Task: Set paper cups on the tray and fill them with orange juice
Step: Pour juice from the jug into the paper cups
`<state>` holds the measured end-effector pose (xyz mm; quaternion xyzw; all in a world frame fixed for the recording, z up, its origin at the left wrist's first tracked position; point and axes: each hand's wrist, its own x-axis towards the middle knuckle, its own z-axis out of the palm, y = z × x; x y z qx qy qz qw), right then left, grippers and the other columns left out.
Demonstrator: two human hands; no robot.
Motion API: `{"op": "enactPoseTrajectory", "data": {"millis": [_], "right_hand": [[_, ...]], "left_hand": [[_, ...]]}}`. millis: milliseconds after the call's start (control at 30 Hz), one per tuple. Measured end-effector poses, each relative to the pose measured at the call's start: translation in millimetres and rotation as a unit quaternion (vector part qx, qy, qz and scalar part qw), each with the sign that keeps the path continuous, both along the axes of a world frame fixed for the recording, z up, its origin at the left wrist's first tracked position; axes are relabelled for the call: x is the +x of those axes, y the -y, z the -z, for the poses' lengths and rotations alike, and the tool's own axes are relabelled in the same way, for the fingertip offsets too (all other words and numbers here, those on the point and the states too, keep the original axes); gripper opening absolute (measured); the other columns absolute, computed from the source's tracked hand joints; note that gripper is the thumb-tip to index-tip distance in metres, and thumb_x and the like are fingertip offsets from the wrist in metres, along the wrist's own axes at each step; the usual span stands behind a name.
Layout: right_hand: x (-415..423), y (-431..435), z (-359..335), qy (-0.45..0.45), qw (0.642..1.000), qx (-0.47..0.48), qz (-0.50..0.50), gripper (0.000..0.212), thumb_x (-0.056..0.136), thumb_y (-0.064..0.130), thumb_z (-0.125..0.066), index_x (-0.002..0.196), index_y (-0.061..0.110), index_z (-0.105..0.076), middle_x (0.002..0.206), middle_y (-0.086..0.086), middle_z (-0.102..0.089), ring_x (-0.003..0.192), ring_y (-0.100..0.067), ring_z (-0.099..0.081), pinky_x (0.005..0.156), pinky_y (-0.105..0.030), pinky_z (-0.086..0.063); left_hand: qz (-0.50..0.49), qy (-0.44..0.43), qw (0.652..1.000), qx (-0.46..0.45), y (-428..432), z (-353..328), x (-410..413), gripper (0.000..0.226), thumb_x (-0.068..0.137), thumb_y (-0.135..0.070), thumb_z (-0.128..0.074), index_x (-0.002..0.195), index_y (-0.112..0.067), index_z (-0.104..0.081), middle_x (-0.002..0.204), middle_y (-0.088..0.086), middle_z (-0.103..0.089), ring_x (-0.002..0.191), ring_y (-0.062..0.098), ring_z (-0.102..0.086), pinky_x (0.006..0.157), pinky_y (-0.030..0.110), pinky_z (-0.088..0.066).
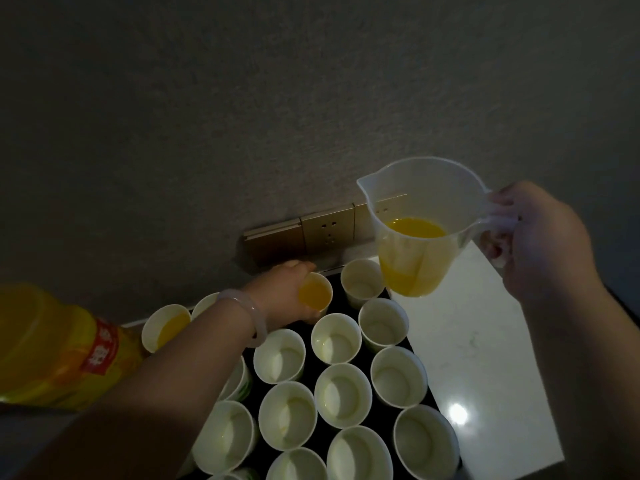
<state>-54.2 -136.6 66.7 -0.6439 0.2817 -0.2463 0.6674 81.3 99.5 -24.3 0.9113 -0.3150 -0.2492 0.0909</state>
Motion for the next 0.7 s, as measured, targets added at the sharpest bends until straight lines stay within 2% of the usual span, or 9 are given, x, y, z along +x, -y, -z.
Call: {"op": "enactPoseTrajectory", "data": {"millis": [100, 200, 400, 567, 700], "right_hand": [[-2, 3, 0, -0.002, 1.000, -0.007, 0.010, 0.024, 0.074, 0.034, -0.054, 0.056, 0.023, -0.067, 0.044, 0.003, -0.048, 0.040, -0.008, -0.041, 0.049, -0.022, -0.035], [-4, 5, 1, -0.003, 0.999, -0.027, 0.026, 0.015, 0.076, 0.032, -0.053, 0.069, 0.020, -0.059, 0.044, 0.004, -0.048, 0.040, -0.007, -0.042, 0.047, -0.018, -0.036], [-6, 11, 2, -0.007, 0.999, -0.022, 0.032, 0.015, 0.074, 0.034, -0.053, 0.070, 0.020, -0.058, 0.044, 0.005, -0.049, 0.039, -0.006, -0.042, 0.046, -0.017, -0.037], [0, 15, 7, -0.036, 0.996, 0.004, 0.078, 0.025, 0.081, 0.021, -0.056, 0.057, 0.016, -0.061, 0.044, 0.003, -0.053, 0.036, -0.011, -0.040, 0.040, -0.018, -0.032], [-3, 16, 10, -0.019, 0.999, -0.012, 0.037, 0.017, 0.084, 0.029, -0.054, 0.071, 0.020, -0.059, 0.042, 0.005, -0.048, 0.036, -0.006, -0.042, 0.042, -0.014, -0.035]], "left_hand": [[-0.012, 0.032, 0.997, -0.064, 7, -8, -5, 0.070, 0.087, -0.038, -0.063, 0.147, -0.022, -0.031, 0.151, -0.002, -0.032, 0.135, 0.018, -0.036, 0.107, 0.034, -0.036], [-0.011, 0.083, 0.989, -0.120, 23, -11, -14, 0.060, 0.092, -0.039, -0.056, 0.146, -0.023, -0.035, 0.149, -0.002, -0.035, 0.133, 0.017, -0.038, 0.106, 0.031, -0.037], [0.105, 0.078, 0.990, -0.051, 50, 6, -10, 0.077, 0.088, -0.035, -0.062, 0.151, -0.024, -0.019, 0.156, -0.001, -0.018, 0.141, 0.022, -0.022, 0.112, 0.040, -0.030], [0.093, 0.040, 0.994, -0.048, 63, 15, -2, 0.086, 0.075, -0.050, -0.073, 0.144, -0.023, -0.030, 0.149, -0.002, -0.030, 0.134, 0.022, -0.034, 0.107, 0.042, -0.036], [0.079, 0.023, 0.995, -0.048, 66, 17, -2, 0.079, 0.073, -0.052, -0.073, 0.137, -0.022, -0.038, 0.140, 0.000, -0.040, 0.126, 0.020, -0.042, 0.102, 0.042, -0.041]]}}
